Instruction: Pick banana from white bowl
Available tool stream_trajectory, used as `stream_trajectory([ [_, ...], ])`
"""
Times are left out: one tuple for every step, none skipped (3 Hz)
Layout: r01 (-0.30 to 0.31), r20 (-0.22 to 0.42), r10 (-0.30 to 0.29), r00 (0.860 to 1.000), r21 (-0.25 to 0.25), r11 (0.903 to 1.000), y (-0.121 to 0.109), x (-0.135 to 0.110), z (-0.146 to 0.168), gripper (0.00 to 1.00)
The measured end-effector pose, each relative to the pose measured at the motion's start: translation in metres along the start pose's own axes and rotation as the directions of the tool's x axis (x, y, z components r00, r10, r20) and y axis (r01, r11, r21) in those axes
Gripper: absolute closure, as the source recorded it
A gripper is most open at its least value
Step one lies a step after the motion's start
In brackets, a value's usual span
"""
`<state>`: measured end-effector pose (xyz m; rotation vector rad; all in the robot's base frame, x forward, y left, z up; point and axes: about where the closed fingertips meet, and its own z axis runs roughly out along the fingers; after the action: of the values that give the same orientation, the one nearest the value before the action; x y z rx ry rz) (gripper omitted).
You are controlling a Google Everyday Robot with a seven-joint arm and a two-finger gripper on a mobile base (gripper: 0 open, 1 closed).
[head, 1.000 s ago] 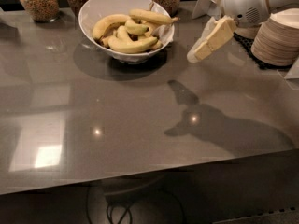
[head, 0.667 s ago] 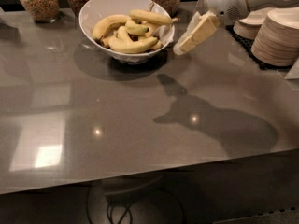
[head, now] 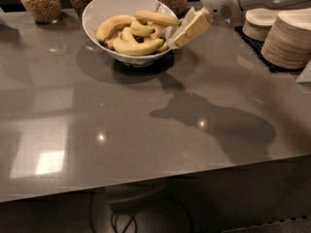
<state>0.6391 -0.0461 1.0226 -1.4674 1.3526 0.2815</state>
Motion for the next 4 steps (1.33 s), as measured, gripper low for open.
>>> stream_trajectory([
  [-0.007, 0.006, 0.007, 1.0, 0.017, 0.9998, 0.001, 0.001, 0.002, 0.0],
  [-0.02, 0.035, 0.018, 0.999, 0.052, 0.9985, -0.004, 0.005, 0.009, 0.0],
  [-0.054, 0.086, 0.046, 0.995, 0.085, 0.9949, -0.024, 0.015, 0.033, 0.0],
  [-0.077, 0.12, 0.065, 0.991, 0.097, 0.9923, -0.041, 0.024, 0.051, 0.0],
])
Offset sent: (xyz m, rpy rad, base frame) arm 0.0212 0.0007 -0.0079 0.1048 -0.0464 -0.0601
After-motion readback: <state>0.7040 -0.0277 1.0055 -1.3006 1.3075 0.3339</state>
